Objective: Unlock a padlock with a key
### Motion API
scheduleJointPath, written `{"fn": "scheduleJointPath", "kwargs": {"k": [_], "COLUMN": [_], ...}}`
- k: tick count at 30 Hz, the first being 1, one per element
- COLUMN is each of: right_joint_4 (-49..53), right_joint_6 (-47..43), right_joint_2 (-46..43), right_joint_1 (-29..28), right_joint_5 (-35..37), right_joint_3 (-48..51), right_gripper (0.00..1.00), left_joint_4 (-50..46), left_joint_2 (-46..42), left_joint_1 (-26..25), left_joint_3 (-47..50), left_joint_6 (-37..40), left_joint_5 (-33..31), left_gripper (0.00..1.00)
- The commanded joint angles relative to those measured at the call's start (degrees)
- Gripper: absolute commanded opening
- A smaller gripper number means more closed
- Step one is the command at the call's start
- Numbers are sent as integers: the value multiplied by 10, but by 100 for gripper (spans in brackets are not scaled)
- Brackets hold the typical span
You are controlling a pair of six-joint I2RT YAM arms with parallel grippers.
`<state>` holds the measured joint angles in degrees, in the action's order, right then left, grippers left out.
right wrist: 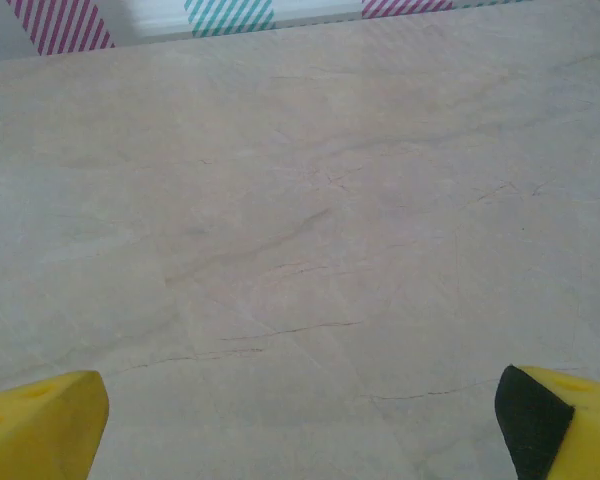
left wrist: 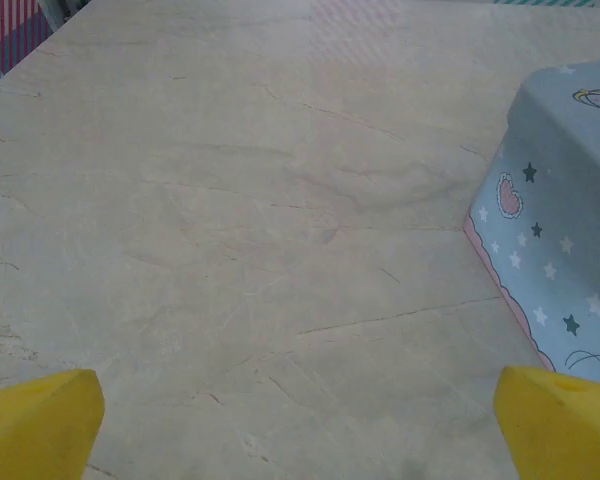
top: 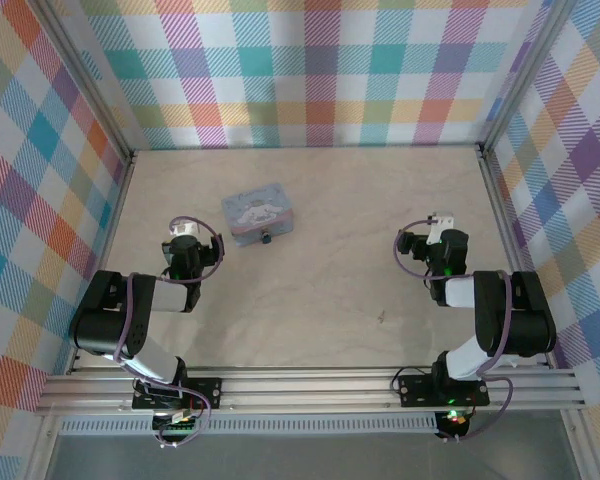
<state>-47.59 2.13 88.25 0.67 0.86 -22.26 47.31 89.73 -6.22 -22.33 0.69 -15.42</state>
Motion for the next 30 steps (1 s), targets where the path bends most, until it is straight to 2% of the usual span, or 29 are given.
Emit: {"fn": "scheduleJointPath", "kwargs": {"k": [1,23,27,30], "right_joint_4": [-19,-20,34,144], "right_joint_6": [2,4,12,23], "right_joint_2": [-4,-5,-49,-117], "right_joint_1": [-3,-3,-3,-3], "right_joint_5": [1,1,28,34], "right_joint_3": [-2,-1,-12,-34], "right_gripper": [100,100,100,100], "left_joint_4": [8,7,-123,-171], "left_joint_2": [-2,-9,-108,-178], "left_joint_1": [6,5,5,4], "left_joint_3": [-8,-7,-33,-42], "left_joint_6": [-6,-6,-11,-42], "left_joint_5": [10,9,0,-12], "left_gripper": [100,100,100,100]}}
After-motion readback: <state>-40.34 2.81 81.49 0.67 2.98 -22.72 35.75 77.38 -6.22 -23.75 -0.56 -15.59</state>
